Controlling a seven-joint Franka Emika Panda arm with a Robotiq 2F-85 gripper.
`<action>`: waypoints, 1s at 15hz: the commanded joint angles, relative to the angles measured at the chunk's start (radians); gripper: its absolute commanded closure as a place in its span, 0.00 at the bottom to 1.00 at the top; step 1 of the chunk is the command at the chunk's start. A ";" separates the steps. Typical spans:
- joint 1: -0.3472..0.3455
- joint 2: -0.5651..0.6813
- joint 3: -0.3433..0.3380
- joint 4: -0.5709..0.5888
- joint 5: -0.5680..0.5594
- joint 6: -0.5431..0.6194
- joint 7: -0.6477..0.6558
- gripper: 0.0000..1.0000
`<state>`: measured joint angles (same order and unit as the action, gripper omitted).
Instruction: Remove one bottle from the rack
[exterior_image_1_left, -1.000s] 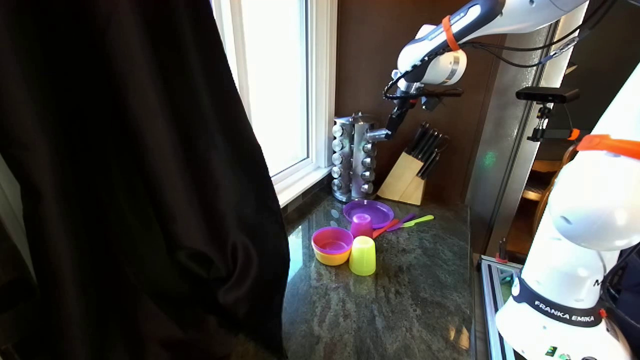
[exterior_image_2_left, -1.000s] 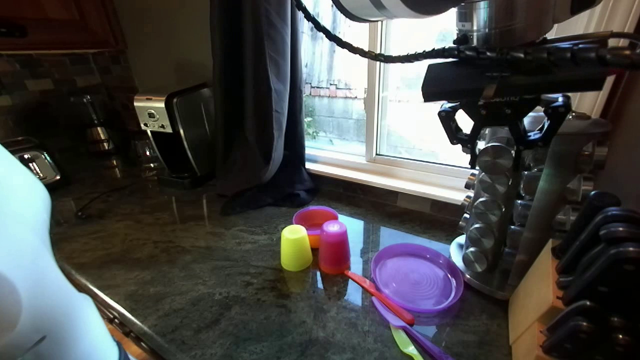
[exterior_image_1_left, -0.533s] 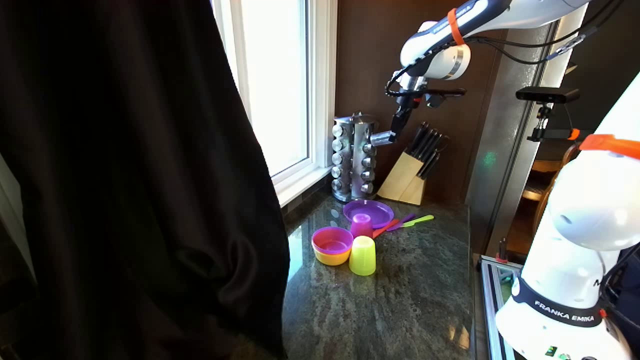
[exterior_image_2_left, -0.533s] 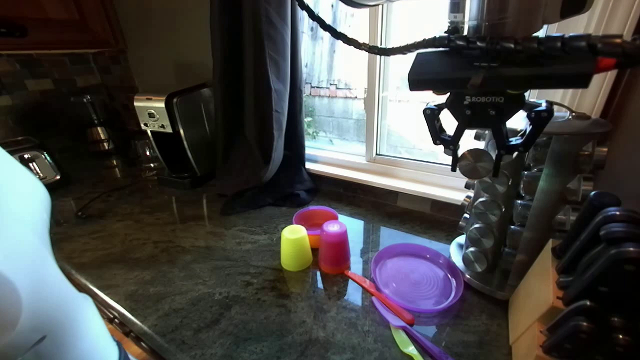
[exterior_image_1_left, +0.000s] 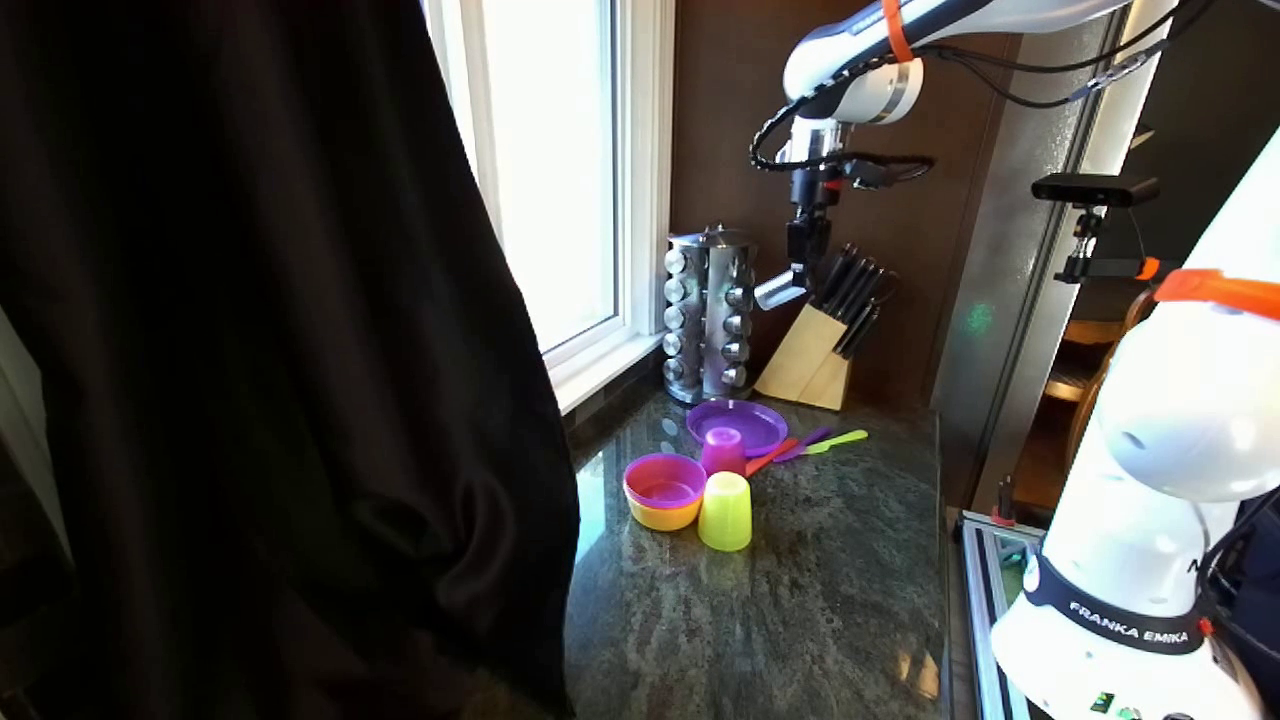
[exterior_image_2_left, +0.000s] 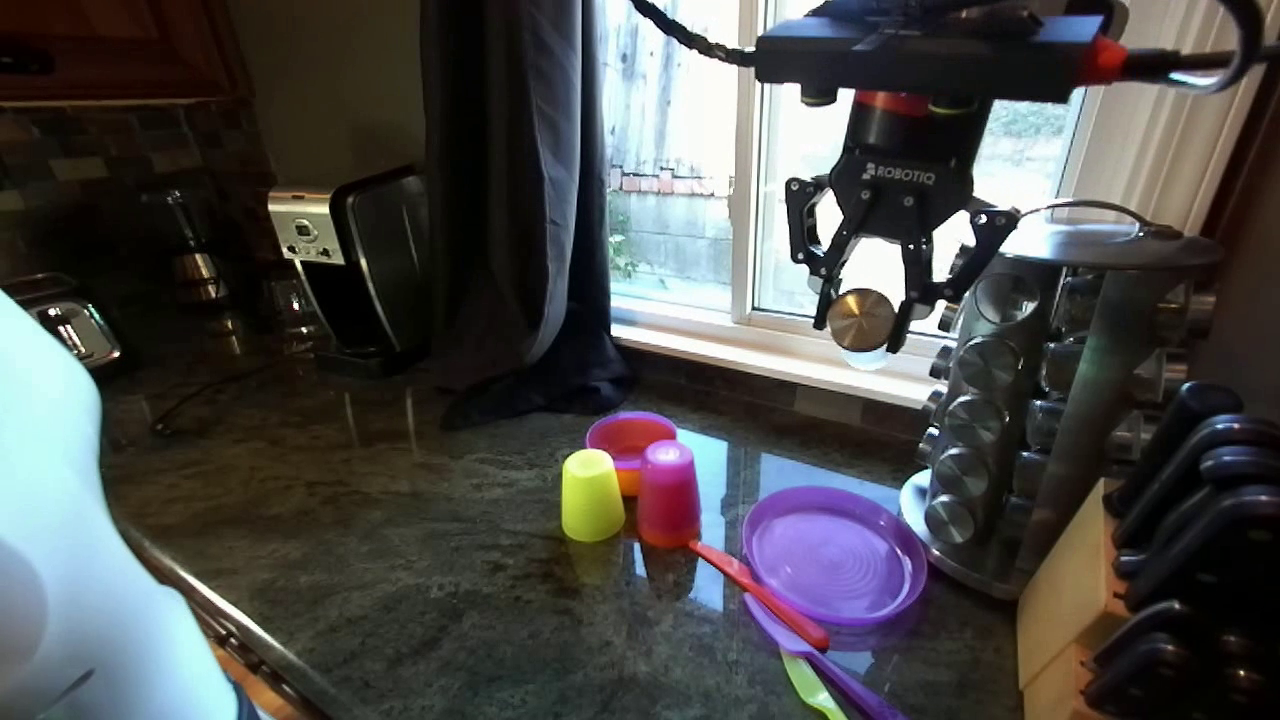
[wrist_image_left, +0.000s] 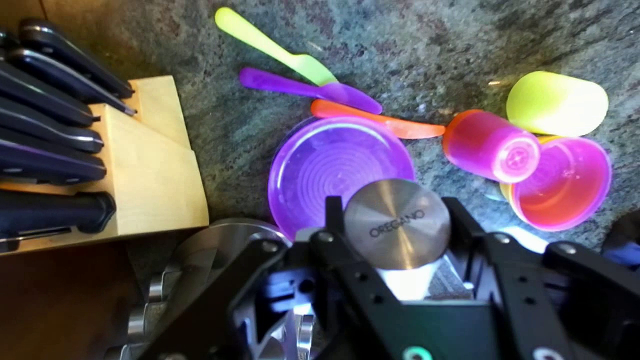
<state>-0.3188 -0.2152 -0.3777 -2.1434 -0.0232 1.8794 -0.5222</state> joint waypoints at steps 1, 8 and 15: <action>0.019 0.083 0.035 0.091 -0.059 -0.130 0.136 0.75; 0.036 0.308 0.072 0.287 -0.038 -0.455 0.162 0.75; -0.008 0.523 0.085 0.478 0.006 -0.659 0.192 0.75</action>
<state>-0.2943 0.2051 -0.3042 -1.7733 -0.0559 1.3162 -0.3620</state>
